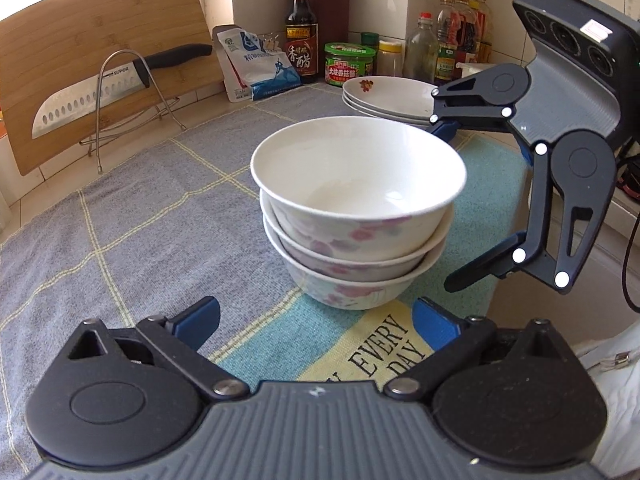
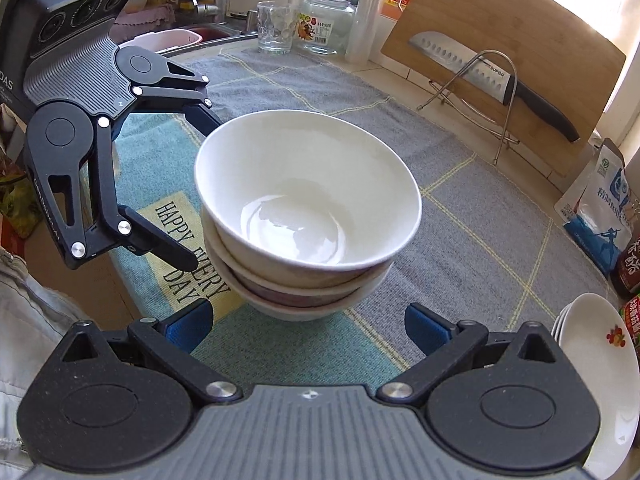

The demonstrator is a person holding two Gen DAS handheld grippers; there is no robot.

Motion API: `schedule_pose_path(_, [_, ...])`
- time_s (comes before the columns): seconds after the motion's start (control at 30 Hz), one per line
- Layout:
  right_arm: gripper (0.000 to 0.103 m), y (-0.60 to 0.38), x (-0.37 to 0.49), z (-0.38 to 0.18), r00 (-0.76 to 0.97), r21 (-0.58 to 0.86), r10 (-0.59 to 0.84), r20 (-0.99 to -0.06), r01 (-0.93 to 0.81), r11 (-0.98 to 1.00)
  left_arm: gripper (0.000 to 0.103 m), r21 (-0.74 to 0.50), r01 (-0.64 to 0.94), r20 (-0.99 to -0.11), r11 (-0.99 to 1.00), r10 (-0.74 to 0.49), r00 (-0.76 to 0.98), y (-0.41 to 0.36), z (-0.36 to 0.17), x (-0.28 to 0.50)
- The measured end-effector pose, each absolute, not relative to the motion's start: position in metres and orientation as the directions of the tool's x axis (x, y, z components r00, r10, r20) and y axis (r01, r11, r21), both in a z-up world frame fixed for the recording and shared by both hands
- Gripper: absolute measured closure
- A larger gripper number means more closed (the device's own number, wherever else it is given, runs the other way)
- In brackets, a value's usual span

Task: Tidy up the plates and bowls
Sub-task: 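Lift and carry the bowl stack over the plate stack with both tools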

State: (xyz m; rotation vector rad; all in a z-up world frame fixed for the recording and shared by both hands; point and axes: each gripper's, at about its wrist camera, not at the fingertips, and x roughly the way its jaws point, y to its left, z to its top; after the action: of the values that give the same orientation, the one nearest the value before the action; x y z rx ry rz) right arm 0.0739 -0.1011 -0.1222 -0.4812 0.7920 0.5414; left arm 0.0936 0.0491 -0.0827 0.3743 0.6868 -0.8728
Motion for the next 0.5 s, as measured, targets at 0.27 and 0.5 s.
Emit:
schedule_pose_path(0.27, [0.0, -0.103, 0.084, -0.126, 0.549, -0.192, 0.314, -0.774, -0.677, 0.71, 0.002, 0.044, 0.861, -0.71, 0.507, -0.59, 0.384, 0.037, -0.088, 0.107])
schedule_pose_path(0.5, [0.002, -0.103, 0.094, -0.123, 0.51, -0.166, 0.354, -0.784, -0.722, 0.672, 0.004, 0.051, 0.917, -0.717, 0.395, -0.625, 0.309, 0.028, -0.083, 0.123])
